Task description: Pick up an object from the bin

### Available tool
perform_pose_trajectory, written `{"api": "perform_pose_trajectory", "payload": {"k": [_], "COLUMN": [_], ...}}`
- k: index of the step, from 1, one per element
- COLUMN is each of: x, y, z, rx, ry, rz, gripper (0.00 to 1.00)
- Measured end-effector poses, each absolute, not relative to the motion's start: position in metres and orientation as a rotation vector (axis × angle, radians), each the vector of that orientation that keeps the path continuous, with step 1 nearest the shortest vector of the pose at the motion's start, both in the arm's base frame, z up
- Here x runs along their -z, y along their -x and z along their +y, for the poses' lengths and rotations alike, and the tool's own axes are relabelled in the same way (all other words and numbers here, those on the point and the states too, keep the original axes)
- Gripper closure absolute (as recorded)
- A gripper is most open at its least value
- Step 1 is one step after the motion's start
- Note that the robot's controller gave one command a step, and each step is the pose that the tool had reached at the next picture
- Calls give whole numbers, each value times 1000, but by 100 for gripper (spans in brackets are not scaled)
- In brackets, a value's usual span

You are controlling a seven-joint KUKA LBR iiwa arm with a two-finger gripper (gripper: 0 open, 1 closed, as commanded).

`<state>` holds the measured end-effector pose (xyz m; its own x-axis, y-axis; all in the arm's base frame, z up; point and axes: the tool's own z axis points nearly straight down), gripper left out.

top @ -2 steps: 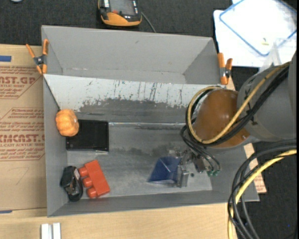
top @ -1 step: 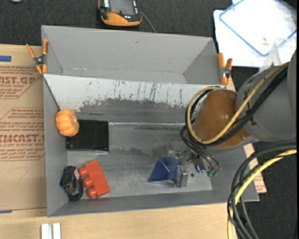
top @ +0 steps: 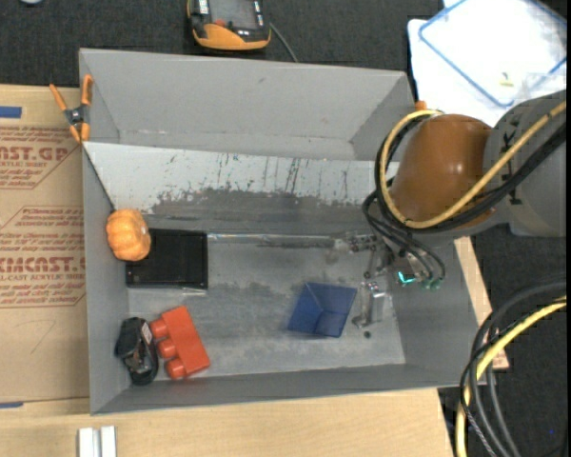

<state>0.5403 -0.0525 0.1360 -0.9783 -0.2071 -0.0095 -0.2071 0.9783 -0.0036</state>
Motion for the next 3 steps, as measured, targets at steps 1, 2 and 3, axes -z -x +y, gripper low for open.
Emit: {"api": "perform_pose_trajectory", "payload": {"k": [1, 2, 3], "x": [-132, -108, -70], "y": [-538, -542, -545], "z": [-52, -41, -48], "rx": [1, 3, 1], "ry": [325, 453, 704], "rz": [3122, 3102, 3056], "gripper": [0, 0, 0]}}
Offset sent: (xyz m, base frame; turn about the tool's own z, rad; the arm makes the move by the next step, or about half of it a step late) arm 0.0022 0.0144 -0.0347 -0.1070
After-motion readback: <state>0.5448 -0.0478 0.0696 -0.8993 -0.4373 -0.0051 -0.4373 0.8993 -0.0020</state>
